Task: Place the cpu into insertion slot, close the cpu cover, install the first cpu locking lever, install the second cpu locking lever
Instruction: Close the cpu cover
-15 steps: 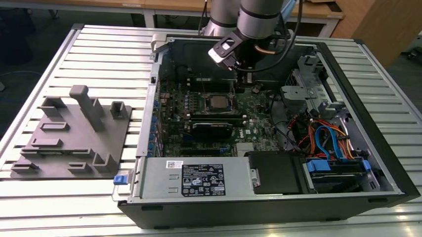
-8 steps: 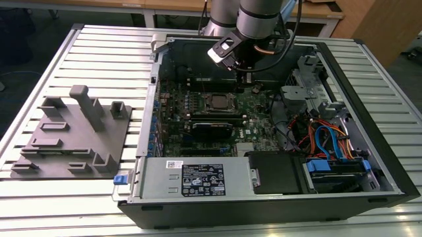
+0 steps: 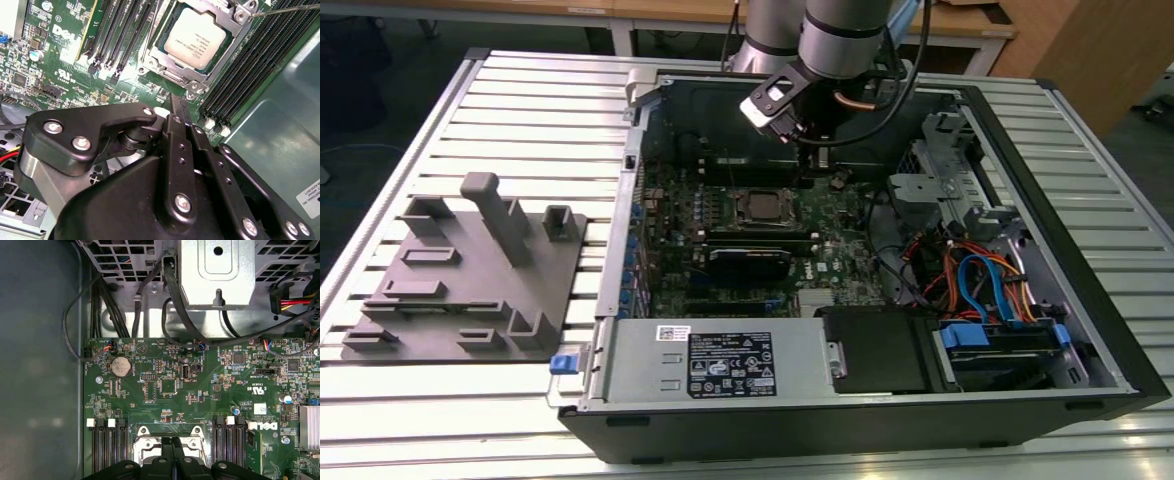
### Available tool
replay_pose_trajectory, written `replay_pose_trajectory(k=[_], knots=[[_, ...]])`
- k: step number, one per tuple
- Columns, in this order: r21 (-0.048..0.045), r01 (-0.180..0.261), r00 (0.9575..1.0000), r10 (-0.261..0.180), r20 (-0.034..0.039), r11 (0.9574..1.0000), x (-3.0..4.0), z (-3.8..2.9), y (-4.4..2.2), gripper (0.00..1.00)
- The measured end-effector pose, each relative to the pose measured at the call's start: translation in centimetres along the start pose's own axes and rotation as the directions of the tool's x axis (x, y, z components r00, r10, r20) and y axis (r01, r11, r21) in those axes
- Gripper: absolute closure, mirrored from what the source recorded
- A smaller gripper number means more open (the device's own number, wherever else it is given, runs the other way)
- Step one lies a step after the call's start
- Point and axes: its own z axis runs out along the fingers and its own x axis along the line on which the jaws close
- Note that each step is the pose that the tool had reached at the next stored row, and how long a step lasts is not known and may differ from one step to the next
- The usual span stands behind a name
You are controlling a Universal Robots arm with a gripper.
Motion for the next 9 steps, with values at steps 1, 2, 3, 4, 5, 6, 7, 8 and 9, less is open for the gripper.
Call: replay_pose_trajectory(k=[1,2,3,4,5,6,7,8,9], knots=[[0.0018,0.0,1.0,0.0,-0.0001,1.0,0.0,0.01,0.0,0.9],[0.005,0.0,1.0,0.0,-0.0003,1.0,0.01,0.04,0.0,0.9],[0.0088,0.0,1.0,0.0,-0.0001,1.0,0.01,0.09,0.01,0.9],[0.0122,0.0,1.0,0.0,0.0002,0.9999,0.0,0.14,0.0,0.9],[0.0152,0.001,1.0,-0.001,0.0002,0.9999,0.0,0.24,-0.01,0.9],[0.0174,0.003,1.0,-0.003,0.0002,0.9998,0.0,0.37,-0.06,0.9],[0.0191,0.007,1.0,-0.007,0.0003,0.9998,0.0,0.53,-0.16,0.9],[0.0203,0.011,0.9999,-0.011,0.0003,0.9997,-0.01,0.69,-0.28,0.9],[0.0214,0.014,0.9999,-0.014,0.0003,0.9997,-0.02,0.82,-0.42,0.9]])
